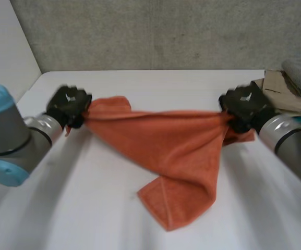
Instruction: Fold the laundry.
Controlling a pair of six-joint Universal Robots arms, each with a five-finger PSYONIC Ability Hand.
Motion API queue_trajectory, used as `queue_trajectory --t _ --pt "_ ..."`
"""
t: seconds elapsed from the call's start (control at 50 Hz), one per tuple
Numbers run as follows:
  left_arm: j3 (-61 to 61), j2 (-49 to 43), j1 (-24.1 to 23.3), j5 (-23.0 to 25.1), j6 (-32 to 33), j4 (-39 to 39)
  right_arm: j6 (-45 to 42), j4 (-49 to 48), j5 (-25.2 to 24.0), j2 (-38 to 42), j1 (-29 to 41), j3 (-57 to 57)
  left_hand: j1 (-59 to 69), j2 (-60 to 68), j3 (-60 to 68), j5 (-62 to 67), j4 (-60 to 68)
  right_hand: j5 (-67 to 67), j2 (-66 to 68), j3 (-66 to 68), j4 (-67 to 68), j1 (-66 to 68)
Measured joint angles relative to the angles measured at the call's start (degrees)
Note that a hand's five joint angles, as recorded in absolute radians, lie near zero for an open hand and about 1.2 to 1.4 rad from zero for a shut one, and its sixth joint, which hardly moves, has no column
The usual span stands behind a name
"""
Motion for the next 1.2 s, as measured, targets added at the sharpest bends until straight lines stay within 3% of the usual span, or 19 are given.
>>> queue_trajectory --t 0.12,0.24,0.3,0.32,0.36,0.5,0.62,0.72,0.82,0.92,1.04,1.2 --pt "-6.33 19.12 -2.85 -2.06 -1.84 -1.97 -12.41 8.18 4.40 -10.96 -0.02 -2.87 0.00 0.11 0.46 0.00 0.00 0.00 0.00 0.00 0.16 0.00" --pt "-10.55 33.42 -4.78 -5.61 -2.43 -6.07 -22.46 19.56 9.61 -16.11 0.07 -6.43 0.00 0.22 0.46 0.00 0.02 0.55 0.00 0.00 0.17 0.00" --pt "-10.95 34.79 -5.05 -6.32 -2.31 -7.49 -23.76 21.14 10.19 -16.36 0.11 -6.78 0.00 0.22 0.46 0.00 0.02 0.55 0.00 0.01 0.17 0.00" --pt "-11.43 36.16 -5.74 -7.59 -1.67 -11.05 -28.80 26.98 12.07 -16.48 0.32 -7.45 0.00 0.22 0.46 0.00 0.05 0.56 0.00 0.00 0.17 0.00" --pt "-11.55 35.17 -6.34 -8.18 -0.57 -13.94 -31.41 29.52 12.70 -15.87 0.45 -7.36 0.00 0.22 0.46 0.00 0.20 0.94 0.00 0.01 0.17 0.00" --pt "-9.05 20.63 -8.11 -9.38 5.20 -19.21 -36.22 32.41 13.40 -7.04 0.62 -8.00 0.00 0.22 0.47 0.00 0.25 1.13 0.00 0.00 0.17 0.00" --pt "3.70 4.26 -8.45 -14.11 8.48 -15.46 -35.99 25.72 15.89 3.76 0.76 -14.76 0.00 0.29 0.53 0.00 0.27 2.46 0.00 0.31 0.18 0.00" --pt "18.50 -3.09 -8.50 -17.36 10.73 -11.33 -35.66 15.01 18.12 8.99 0.89 -21.51 0.00 0.34 0.56 0.00 0.27 3.93 0.05 0.33 0.20 0.00" --pt "39.08 -9.08 -8.50 -19.68 12.69 -4.72 -35.57 -10.17 18.70 11.65 1.22 -29.00 0.00 0.36 0.62 0.00 0.29 4.06 0.07 0.34 0.22 0.00" --pt "48.09 -8.28 -8.76 -19.52 9.41 0.02 -35.25 -27.39 16.95 9.99 2.12 -29.45 0.00 0.37 0.64 1.36 0.30 4.09 0.10 0.34 0.23 0.04" --pt "42.36 -2.78 -9.30 -18.89 3.21 0.25 -33.46 -30.39 15.50 7.84 4.15 -25.49 0.00 0.39 0.64 1.93 0.29 4.14 0.31 0.34 0.23 0.45" --pt "16.25 6.29 -8.82 -18.58 -0.58 -0.17 -26.83 -19.10 14.68 6.95 5.11 -15.00 0.00 0.41 0.68 1.96 0.30 4.12 0.31 0.45 0.23 0.39"
